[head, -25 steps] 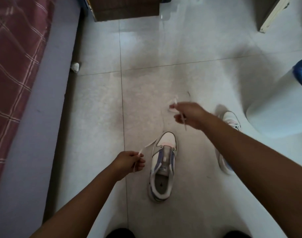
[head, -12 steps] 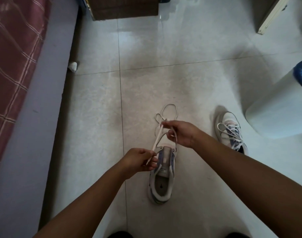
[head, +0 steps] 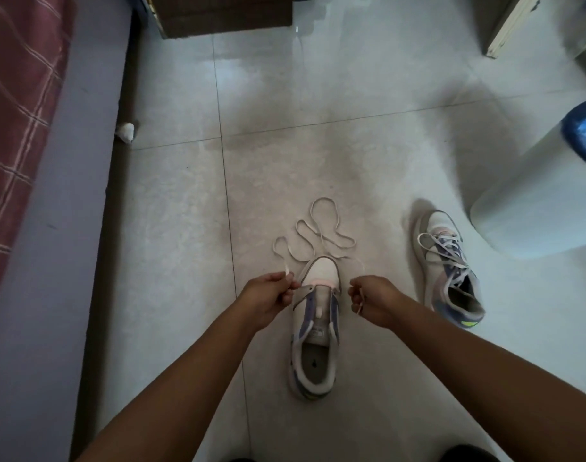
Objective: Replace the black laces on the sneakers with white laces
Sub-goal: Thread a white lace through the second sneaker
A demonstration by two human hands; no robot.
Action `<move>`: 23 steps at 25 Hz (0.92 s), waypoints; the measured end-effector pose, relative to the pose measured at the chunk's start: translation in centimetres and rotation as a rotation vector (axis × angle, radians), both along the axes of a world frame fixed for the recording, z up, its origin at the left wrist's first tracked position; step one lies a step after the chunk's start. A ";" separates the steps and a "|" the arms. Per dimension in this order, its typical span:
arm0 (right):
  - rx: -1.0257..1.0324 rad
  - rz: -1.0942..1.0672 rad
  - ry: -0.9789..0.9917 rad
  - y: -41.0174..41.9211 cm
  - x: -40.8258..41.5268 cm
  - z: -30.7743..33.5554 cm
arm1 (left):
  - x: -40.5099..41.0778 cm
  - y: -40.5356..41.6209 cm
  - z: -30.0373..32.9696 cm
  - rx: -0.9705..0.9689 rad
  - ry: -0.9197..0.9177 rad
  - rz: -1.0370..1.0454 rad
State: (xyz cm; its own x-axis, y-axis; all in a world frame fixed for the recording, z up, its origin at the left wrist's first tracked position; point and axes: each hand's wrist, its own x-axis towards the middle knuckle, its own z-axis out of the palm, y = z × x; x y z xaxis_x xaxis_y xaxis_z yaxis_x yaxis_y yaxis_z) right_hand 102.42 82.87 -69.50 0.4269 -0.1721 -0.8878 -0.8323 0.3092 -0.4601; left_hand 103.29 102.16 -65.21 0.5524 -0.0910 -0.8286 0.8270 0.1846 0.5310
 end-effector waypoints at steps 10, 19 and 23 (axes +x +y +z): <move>0.126 -0.163 -0.119 -0.4 -2.8 -0.5 | 0.7 -0.9 -2.7 0.152 -0.046 0.003; 0.055 -0.202 -0.242 0.1 -3.2 1.0 | -0.2 -2.0 -2.6 0.115 -0.154 0.050; 0.063 -0.155 -0.251 0.5 -2.7 1.0 | -0.3 -2.0 -2.7 0.161 -0.213 0.028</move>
State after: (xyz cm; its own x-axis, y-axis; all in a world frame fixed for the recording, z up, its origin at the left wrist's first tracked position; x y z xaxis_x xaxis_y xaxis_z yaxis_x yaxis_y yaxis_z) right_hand 99.75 83.32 -68.48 0.6070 -0.2003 -0.7691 -0.6359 0.4581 -0.6211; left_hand 103.04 100.15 -67.90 0.7161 0.0504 -0.6961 0.6894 0.1043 0.7168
